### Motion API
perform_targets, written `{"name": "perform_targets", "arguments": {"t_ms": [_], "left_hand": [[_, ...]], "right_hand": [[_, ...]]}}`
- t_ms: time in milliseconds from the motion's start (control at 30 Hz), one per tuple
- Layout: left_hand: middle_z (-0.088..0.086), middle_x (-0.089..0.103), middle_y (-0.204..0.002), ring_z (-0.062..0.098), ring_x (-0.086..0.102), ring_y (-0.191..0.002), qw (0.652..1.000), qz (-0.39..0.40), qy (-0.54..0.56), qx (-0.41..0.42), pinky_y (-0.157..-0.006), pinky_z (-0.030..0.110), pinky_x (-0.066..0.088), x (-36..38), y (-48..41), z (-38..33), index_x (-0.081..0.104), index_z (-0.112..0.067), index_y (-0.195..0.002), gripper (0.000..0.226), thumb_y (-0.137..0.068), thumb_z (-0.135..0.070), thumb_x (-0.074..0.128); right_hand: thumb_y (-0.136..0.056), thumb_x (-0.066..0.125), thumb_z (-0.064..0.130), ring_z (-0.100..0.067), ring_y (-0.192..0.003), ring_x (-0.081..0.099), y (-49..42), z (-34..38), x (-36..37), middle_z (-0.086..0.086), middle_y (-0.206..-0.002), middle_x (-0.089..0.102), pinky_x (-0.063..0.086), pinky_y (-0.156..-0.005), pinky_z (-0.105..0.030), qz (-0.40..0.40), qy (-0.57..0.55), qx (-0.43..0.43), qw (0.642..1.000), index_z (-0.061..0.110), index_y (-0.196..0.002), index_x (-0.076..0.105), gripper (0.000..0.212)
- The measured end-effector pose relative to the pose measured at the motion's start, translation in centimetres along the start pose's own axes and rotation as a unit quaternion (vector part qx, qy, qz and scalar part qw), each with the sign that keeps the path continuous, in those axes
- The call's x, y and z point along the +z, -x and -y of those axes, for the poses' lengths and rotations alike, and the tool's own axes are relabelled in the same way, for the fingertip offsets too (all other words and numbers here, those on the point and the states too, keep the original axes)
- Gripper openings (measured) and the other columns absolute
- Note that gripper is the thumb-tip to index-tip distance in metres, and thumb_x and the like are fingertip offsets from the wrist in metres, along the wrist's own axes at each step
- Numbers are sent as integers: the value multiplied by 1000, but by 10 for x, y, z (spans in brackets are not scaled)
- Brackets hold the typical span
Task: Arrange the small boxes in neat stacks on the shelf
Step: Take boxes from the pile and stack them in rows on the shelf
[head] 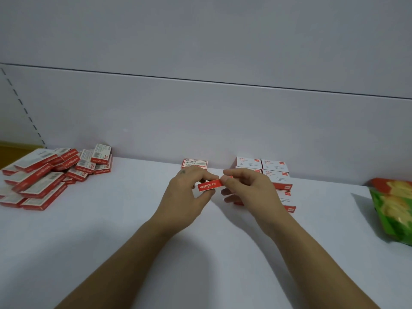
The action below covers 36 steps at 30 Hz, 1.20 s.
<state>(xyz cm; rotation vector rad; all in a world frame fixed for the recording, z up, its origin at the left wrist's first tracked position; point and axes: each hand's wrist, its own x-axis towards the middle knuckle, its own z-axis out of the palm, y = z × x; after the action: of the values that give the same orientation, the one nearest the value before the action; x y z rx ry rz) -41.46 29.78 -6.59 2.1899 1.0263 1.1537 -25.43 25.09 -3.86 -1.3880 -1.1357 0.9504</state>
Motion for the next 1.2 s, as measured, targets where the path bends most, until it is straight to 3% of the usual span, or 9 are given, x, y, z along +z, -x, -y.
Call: {"name": "perform_targets", "arguments": {"t_ms": [67,167,267,500,700,767,867,1000,1200], "left_hand": [[-17,59,-111,5,51,-106,1000,8,0,-14,-80,12,39,0,0,2,64,-31,-106,29,-81,-20,73],[-22,55,-122,3,52,-110,999,19,26,-32,-77,10,41,-1,2,4,56,-33,-118,47,-77,-27,77],[-22,59,-119,0,55,-103,998,15,39,-55,-73,11,45,-2,1,3,53,-34,-124,53,-78,-24,77],[-14,70,-103,13,65,-88,988,-8,128,-89,-72,14,49,-2,2,-2,57,-30,-117,48,-78,-8,75],[-14,70,-105,11,65,-93,982,17,160,-103,-77,12,49,-2,0,0,58,-33,-124,54,-83,0,68],[-16,68,-110,9,64,-100,975,40,189,-109,-82,14,49,-1,0,0,56,-35,-127,56,-86,2,64],[-7,69,-107,12,63,-93,972,45,205,-106,-85,25,54,-1,-1,0,57,-32,-130,55,-89,5,58],[17,66,-86,27,65,-82,959,43,260,-101,-83,36,56,-5,-1,-5,61,-20,-125,42,-90,3,57],[4,70,-91,19,64,-77,953,84,266,-116,-74,31,55,1,2,-13,56,-28,-124,51,-80,-9,72]], "right_hand": [[-85,69,9,-18,-79,73,1,1,0,-10,-94,73,58,-67,-26,5,-27,5,1000,13,-109,68,24],[-80,66,-7,-22,-91,71,2,0,-1,0,-94,75,54,-88,-52,10,-30,2,1000,17,-109,66,38],[-78,65,-13,-18,-96,70,3,-1,-2,6,-94,75,48,-91,-60,6,-26,-9,1000,20,-107,66,44],[-80,63,-14,-16,-87,72,2,0,-2,2,-93,75,57,-86,-44,-9,-27,-33,999,20,-107,66,44],[-85,68,7,-11,-76,71,1,1,-4,5,-78,74,57,-71,-33,-46,20,-62,997,21,-89,71,14],[-84,69,7,-18,-73,71,0,3,-6,2,-74,74,56,-69,-42,-45,18,-56,997,18,-84,70,11],[-82,68,1,-22,-69,70,0,4,-10,0,-76,73,56,-70,-49,21,-2,-21,1000,15,-98,66,21],[-82,64,-7,-24,-72,67,4,7,-13,-1,-67,67,54,-64,-36,135,-49,7,990,19,-118,60,44],[-81,69,-5,-26,-75,73,1,5,-3,-14,-89,73,57,-61,-33,-28,-158,-4,987,7,-108,57,31]]}}
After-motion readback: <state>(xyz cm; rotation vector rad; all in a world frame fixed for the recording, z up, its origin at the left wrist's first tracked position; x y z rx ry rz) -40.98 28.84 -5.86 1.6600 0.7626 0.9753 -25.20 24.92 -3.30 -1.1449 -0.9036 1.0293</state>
